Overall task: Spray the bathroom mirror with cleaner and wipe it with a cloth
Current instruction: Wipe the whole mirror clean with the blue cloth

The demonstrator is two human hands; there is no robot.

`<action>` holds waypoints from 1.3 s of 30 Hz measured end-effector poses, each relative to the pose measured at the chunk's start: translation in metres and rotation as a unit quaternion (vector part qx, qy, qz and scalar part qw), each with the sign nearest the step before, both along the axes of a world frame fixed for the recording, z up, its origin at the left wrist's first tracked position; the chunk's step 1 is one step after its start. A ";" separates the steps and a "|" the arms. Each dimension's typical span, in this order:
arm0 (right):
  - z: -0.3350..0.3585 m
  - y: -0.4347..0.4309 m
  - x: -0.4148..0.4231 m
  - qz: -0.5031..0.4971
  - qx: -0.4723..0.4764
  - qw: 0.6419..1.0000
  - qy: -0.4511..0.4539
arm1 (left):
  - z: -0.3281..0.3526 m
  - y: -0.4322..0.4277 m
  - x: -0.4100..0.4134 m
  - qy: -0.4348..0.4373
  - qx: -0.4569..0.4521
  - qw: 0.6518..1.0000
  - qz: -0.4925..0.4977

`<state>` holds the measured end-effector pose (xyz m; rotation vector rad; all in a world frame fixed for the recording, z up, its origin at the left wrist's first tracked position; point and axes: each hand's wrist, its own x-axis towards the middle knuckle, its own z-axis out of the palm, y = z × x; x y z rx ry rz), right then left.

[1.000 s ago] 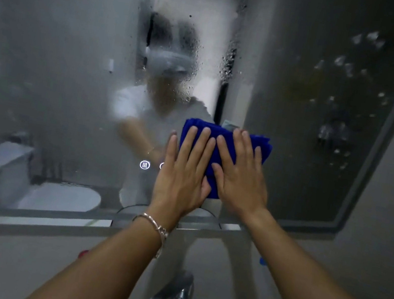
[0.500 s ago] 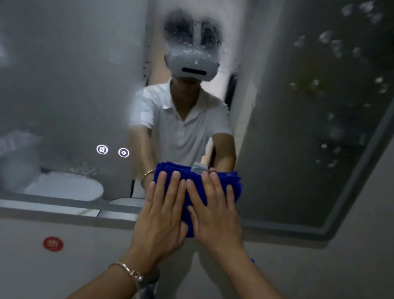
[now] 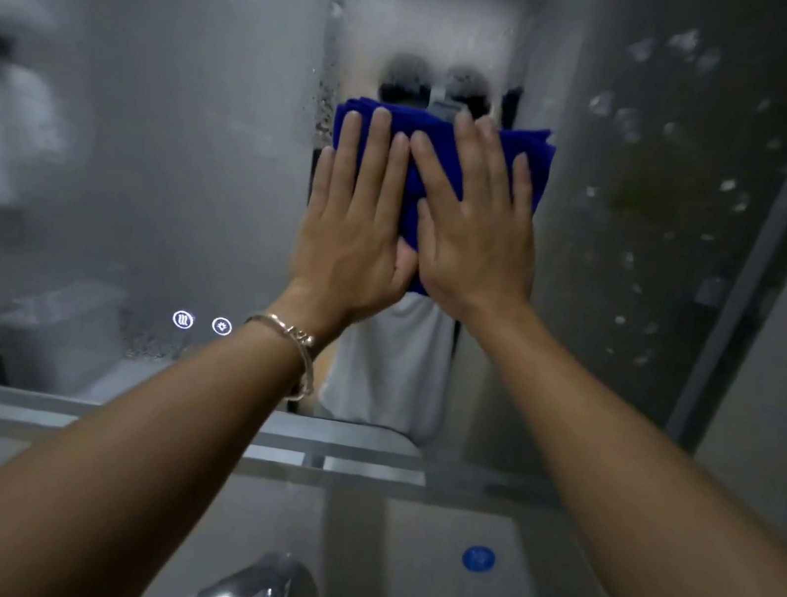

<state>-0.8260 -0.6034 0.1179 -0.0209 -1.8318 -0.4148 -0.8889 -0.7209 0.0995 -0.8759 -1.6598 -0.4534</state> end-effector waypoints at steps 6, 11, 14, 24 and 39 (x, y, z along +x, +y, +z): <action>-0.075 0.006 0.002 0.004 0.012 1.000 -0.006 | -0.071 -0.003 0.003 -0.028 -0.034 0.999 0.014; -0.144 0.016 0.012 -0.007 0.026 0.999 -0.044 | -0.141 -0.003 0.009 -0.047 -0.080 0.996 0.004; -0.184 0.021 0.018 -0.020 0.025 0.998 -0.053 | -0.182 0.001 0.016 -0.059 -0.090 0.994 0.009; -0.248 0.043 0.035 -0.030 0.049 0.994 -0.097 | -0.251 0.021 0.041 -0.120 -0.106 0.987 0.031; 0.011 0.099 0.075 0.013 -0.033 0.996 -0.082 | 0.007 0.109 0.079 -0.046 -0.005 0.998 0.047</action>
